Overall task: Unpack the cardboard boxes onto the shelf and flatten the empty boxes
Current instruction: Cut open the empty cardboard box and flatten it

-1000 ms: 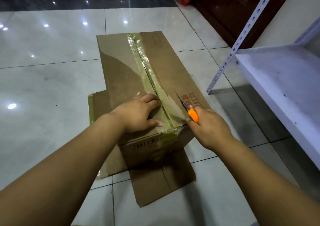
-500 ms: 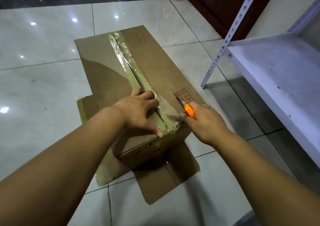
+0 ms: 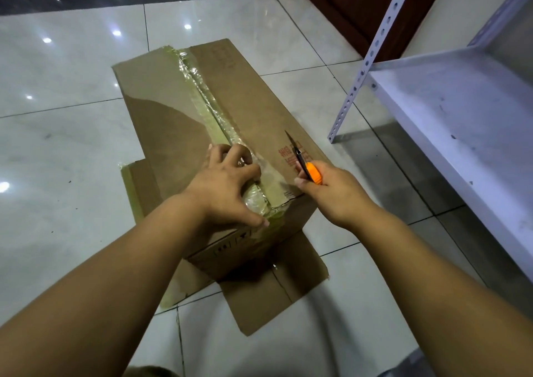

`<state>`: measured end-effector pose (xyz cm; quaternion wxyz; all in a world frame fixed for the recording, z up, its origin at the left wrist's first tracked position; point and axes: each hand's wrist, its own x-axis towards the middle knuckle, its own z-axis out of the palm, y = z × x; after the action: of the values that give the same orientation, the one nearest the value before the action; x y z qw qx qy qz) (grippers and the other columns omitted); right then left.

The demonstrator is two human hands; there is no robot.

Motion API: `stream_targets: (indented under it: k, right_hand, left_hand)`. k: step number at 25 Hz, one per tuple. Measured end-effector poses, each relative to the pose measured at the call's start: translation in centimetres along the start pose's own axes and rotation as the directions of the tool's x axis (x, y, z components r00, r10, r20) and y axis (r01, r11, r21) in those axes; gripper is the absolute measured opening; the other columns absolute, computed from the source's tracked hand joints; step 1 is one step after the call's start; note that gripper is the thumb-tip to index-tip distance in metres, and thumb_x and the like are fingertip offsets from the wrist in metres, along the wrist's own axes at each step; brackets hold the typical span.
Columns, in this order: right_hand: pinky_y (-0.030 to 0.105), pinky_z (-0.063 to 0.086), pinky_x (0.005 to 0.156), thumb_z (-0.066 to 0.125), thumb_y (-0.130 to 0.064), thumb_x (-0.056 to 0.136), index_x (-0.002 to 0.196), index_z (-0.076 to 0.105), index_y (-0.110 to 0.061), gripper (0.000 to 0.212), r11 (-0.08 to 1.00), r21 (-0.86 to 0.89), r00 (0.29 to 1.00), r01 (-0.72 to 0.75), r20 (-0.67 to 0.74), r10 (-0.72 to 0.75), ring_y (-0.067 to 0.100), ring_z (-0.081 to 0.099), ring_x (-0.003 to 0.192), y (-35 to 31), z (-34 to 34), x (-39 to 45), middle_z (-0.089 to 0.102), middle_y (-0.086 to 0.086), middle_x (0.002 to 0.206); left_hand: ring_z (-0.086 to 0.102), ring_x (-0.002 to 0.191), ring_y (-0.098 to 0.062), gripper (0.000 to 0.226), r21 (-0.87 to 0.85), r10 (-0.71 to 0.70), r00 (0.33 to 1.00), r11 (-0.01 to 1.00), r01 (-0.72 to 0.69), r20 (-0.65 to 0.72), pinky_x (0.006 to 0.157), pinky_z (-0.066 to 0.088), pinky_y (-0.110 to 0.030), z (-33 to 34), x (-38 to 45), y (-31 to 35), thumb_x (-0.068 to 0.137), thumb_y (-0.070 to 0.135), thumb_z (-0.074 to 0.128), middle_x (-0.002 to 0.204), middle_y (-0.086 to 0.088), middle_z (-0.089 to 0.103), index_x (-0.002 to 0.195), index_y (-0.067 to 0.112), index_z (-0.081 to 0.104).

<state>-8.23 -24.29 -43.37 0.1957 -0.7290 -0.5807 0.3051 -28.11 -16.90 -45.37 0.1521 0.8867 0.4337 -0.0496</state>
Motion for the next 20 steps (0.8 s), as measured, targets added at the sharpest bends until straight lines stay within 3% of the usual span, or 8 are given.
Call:
stream_targets:
  k: [3, 5, 8, 10, 13, 15, 17, 20]
  right_hand:
    - [0.029, 0.040, 0.077, 0.056, -0.031, 0.096, 0.100, 0.058, -0.024, 0.009, 0.995, 0.095, 0.999, -0.032, -0.011, 0.033, 0.019, 0.055, 0.096, 0.1, -0.4, -0.7, 0.061, -0.002, 0.104]
    - [0.030, 0.043, 0.079, 0.054, -0.029, 0.097, 0.105, 0.059, -0.018, 0.015, 0.994, 0.102, 0.998, -0.037, -0.045, 0.042, 0.020, 0.056, 0.097, 0.6, -0.4, -1.2, 0.060, -0.001, 0.106]
    - [0.035, 0.048, 0.083, 0.053, -0.027, 0.097, 0.104, 0.059, -0.015, 0.015, 0.994, 0.099, 0.990, -0.037, -0.129, 0.050, 0.022, 0.056, 0.097, 1.7, -0.6, -2.3, 0.059, 0.002, 0.109]
    - [0.035, 0.046, 0.088, 0.052, -0.029, 0.098, 0.108, 0.056, -0.015, 0.018, 0.990, 0.110, 0.981, -0.089, -0.161, 0.106, 0.021, 0.053, 0.098, 2.3, -0.6, -3.3, 0.047, 0.003, 0.113]
    - [0.026, 0.038, 0.077, 0.049, -0.034, 0.099, 0.124, 0.046, -0.017, 0.031, 0.977, 0.094, 0.969, -0.193, -0.139, 0.205, 0.016, 0.048, 0.089, 3.3, -0.3, -4.7, 0.032, -0.001, 0.114]
    - [0.021, 0.038, 0.066, 0.051, -0.036, 0.097, 0.130, 0.039, -0.020, 0.039, 0.969, 0.100, 0.966, -0.225, -0.110, 0.236, 0.011, 0.048, 0.082, 3.6, 0.0, -5.3, 0.035, -0.001, 0.117]
    - [0.026, 0.044, 0.070, 0.057, -0.037, 0.094, 0.129, 0.036, -0.022, 0.044, 0.957, 0.174, 0.967, -0.233, -0.062, 0.247, 0.013, 0.052, 0.086, 3.8, 0.1, -5.6, 0.044, 0.001, 0.116]
    - [0.043, 0.054, 0.084, 0.063, -0.039, 0.090, 0.121, 0.039, -0.023, 0.042, 0.948, 0.231, 0.973, -0.221, -0.008, 0.229, 0.019, 0.059, 0.094, 3.9, 0.4, -5.8, 0.055, 0.003, 0.110]
  left_hand:
    - [0.014, 0.134, -0.033, 0.083, -0.039, 0.012, 0.996, 0.999, -0.015, -0.085, 0.113, 0.017, -0.058, 0.6, -0.5, 0.8, 0.045, 0.080, 0.043, 0.135, 0.005, 0.032, 0.111, 0.032, 0.056]
    - [0.014, 0.135, -0.033, 0.082, -0.072, 0.007, 0.990, 0.997, -0.018, -0.140, 0.113, 0.017, -0.060, 1.0, -0.6, 1.4, 0.047, 0.079, 0.042, 0.138, 0.007, 0.033, 0.111, 0.030, 0.058]
    - [0.013, 0.138, -0.032, 0.079, -0.112, -0.016, 0.979, 0.994, -0.007, -0.205, 0.115, 0.003, -0.059, 1.5, -0.7, 2.6, 0.049, 0.077, 0.041, 0.144, 0.008, 0.033, 0.107, 0.027, 0.060]
    - [0.011, 0.140, -0.030, 0.079, -0.141, -0.043, 0.971, 0.990, 0.010, -0.236, 0.115, -0.002, -0.057, 1.8, -0.8, 3.5, 0.050, 0.074, 0.039, 0.146, 0.010, 0.032, 0.108, 0.025, 0.060]
    - [0.008, 0.143, -0.029, 0.082, -0.157, -0.050, 0.962, 0.988, 0.007, -0.269, 0.116, -0.006, -0.055, 2.2, -1.0, 4.1, 0.053, 0.072, 0.041, 0.148, 0.011, 0.033, 0.118, 0.026, 0.057]
    - [0.004, 0.146, -0.024, 0.078, -0.159, -0.043, 0.968, 0.987, 0.003, -0.249, 0.116, -0.012, -0.050, 2.3, -1.0, 4.2, 0.059, 0.069, 0.048, 0.149, 0.013, 0.035, 0.123, 0.024, 0.054]
    - [0.003, 0.147, -0.020, 0.078, -0.170, -0.037, 0.970, 0.986, -0.004, -0.239, 0.115, -0.014, -0.046, 2.3, -1.0, 4.1, 0.062, 0.065, 0.052, 0.149, 0.012, 0.037, 0.127, 0.023, 0.052]
    - [0.002, 0.147, -0.019, 0.080, -0.196, -0.032, 0.969, 0.981, -0.017, -0.243, 0.116, -0.014, -0.046, 2.4, -1.1, 4.1, 0.063, 0.065, 0.058, 0.150, 0.010, 0.037, 0.131, 0.022, 0.050]
